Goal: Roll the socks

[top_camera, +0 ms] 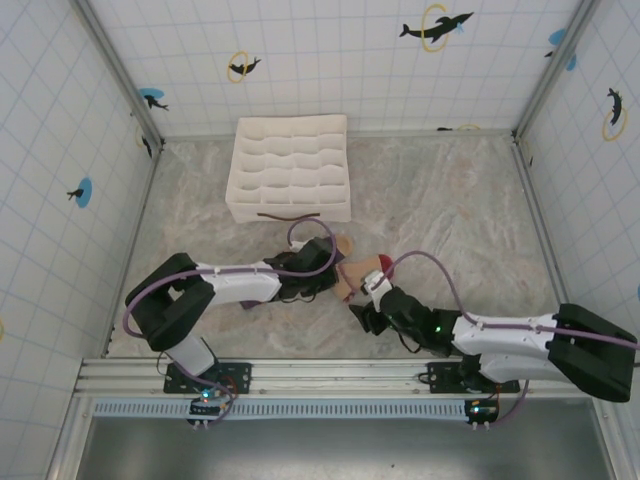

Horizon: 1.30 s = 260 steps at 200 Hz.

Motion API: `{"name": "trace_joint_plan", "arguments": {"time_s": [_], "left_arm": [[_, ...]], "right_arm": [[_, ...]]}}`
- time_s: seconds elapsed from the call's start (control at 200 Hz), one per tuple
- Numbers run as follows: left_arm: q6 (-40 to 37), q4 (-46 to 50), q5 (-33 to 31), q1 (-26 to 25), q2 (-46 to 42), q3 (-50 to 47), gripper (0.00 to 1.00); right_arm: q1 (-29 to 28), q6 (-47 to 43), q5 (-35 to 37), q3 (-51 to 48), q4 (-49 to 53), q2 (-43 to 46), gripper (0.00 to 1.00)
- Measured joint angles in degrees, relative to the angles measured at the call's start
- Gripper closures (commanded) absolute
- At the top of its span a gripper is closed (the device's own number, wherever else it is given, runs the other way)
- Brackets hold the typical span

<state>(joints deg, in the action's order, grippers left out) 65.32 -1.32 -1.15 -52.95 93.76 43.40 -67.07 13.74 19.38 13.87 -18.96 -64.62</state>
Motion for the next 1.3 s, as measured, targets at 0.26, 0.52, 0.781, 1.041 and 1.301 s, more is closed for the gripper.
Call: {"name": "trace_joint_plan", "arguments": {"time_s": [0.26,0.52,0.781,1.041,1.301], "left_arm": [[2.3,-0.8,-0.4,-1.4,-0.5,-1.1,1.00],[3.6,-2.0,-0.2,-1.9,-1.6,-2.8,1.00],[4.4,-3.5,-0.2,-2.1,-2.6,-4.4,1.00],[5.2,-3.7,-0.1,-2.2,-2.9,-4.8,1.00],[5.6,-4.4,0.0,-2.2,-3.1,-5.5,1.00]], "right_arm": [[-9.2,-13.5,14.4,2.6,-6.2,-11.2,0.31],[-9.6,-19.6,20.3,4.6,-15.9,-20.8,0.36],[-7.2,-19.0,18.0,4.9,-21.6,-27.0,0.42],[-6.8,-17.2,15.0,5.3,-22.8,-28.2,0.35],[-4.4,-13.7,11.4,5.3,-24.4,-29.0,0.66]]}}
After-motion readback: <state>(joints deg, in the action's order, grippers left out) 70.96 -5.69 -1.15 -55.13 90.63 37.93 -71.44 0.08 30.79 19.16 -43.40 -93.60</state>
